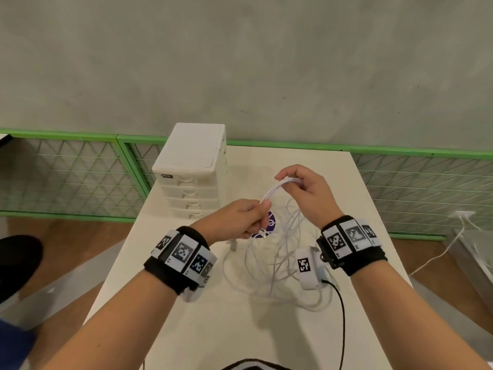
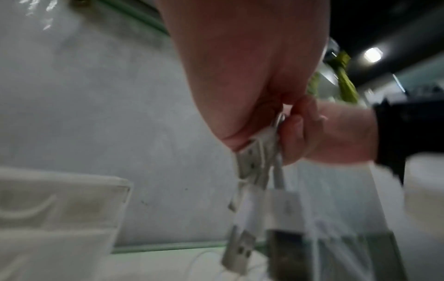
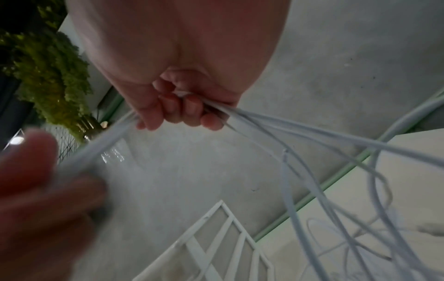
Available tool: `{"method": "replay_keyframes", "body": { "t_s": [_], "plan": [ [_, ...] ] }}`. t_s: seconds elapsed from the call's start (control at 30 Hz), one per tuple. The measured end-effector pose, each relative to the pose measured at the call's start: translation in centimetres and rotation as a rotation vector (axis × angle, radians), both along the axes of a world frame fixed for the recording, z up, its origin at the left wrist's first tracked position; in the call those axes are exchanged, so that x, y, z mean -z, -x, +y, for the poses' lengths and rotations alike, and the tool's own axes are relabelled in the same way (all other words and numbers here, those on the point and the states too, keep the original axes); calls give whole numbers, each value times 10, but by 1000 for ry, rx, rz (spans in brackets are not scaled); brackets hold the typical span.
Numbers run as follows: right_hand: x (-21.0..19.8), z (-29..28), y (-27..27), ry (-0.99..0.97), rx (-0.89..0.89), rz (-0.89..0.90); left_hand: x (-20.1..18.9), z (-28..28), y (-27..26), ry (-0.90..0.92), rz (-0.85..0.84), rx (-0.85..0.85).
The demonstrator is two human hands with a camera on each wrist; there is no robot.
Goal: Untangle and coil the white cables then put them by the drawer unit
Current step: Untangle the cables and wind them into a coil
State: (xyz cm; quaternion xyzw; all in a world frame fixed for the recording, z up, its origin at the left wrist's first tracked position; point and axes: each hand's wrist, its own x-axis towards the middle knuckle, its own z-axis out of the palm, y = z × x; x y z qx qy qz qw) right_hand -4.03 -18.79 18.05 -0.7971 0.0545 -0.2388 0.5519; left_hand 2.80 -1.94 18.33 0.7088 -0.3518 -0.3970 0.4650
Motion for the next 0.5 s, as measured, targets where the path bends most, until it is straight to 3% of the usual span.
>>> {"method": "replay_keyframes", "body": {
  "t_s": [0.13, 0.37, 0.5],
  "plan": [
    [20, 4, -8, 50, -3, 70, -26, -6, 10, 218, 79, 0],
    [88, 26, 0, 238, -97, 422, -56, -21, 2, 634, 378, -59],
    [100, 29, 7, 284, -142, 441, -70, -26, -3, 841, 466, -242]
  ]
}}
